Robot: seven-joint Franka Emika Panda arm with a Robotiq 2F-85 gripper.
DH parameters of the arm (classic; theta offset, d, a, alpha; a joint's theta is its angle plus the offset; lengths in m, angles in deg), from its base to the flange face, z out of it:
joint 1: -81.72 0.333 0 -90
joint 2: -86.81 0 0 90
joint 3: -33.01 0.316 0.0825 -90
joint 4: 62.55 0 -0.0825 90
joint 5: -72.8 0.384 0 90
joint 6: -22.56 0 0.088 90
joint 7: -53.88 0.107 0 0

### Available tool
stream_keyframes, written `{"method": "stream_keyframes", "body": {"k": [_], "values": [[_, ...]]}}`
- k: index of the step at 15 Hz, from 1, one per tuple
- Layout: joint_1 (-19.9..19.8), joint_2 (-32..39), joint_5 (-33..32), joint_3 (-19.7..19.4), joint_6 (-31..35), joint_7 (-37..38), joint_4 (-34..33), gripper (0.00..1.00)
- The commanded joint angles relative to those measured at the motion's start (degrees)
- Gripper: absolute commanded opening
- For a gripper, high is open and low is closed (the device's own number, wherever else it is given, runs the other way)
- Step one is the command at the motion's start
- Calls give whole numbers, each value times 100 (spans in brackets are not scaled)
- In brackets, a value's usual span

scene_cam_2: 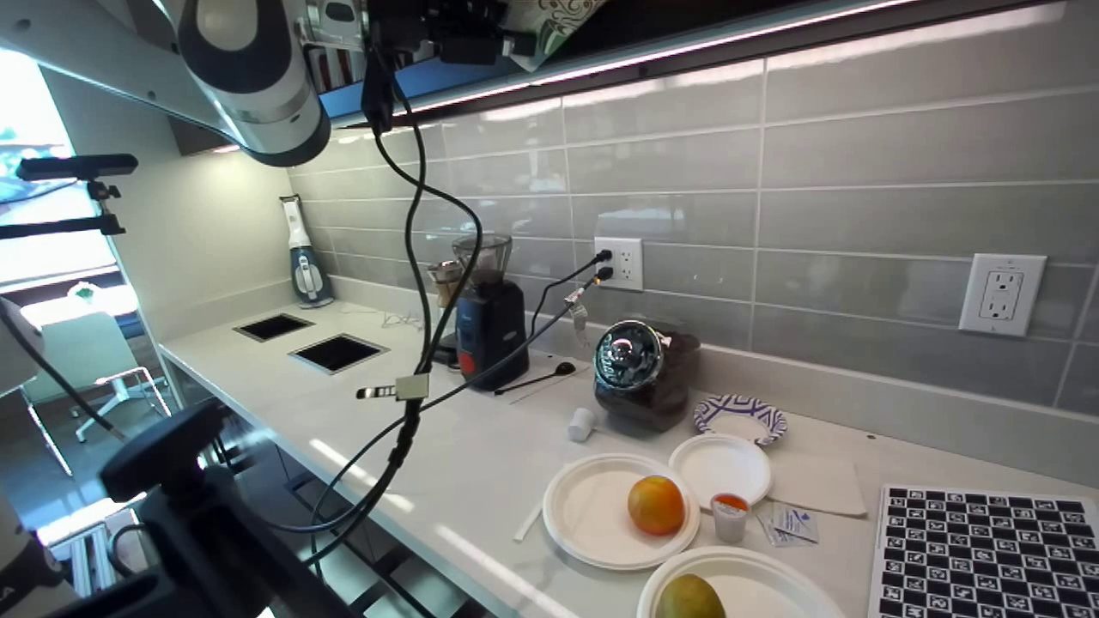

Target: Pick up the two cups from the counter and put them on the shelf

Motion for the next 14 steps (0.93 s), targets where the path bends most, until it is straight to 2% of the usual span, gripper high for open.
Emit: {"method": "stream_keyframes", "body": {"k": [1,2,4,10,11,12,14], "values": [[-256,-223,1,166,312,-72,87,37],[-471,-379,-7,300,628,-187,135,37],[-632,-467,41,434,1153,-465,169,37],[-1579,-491,526,1251,2733,-1573,98,37],[-1215,-163,1061,1185,2913,-2482,91,37],[-1332,-50,1245,1346,3131,-2837,30,37],[-1186,296,1623,1474,3347,-3719,-66,37]]}}
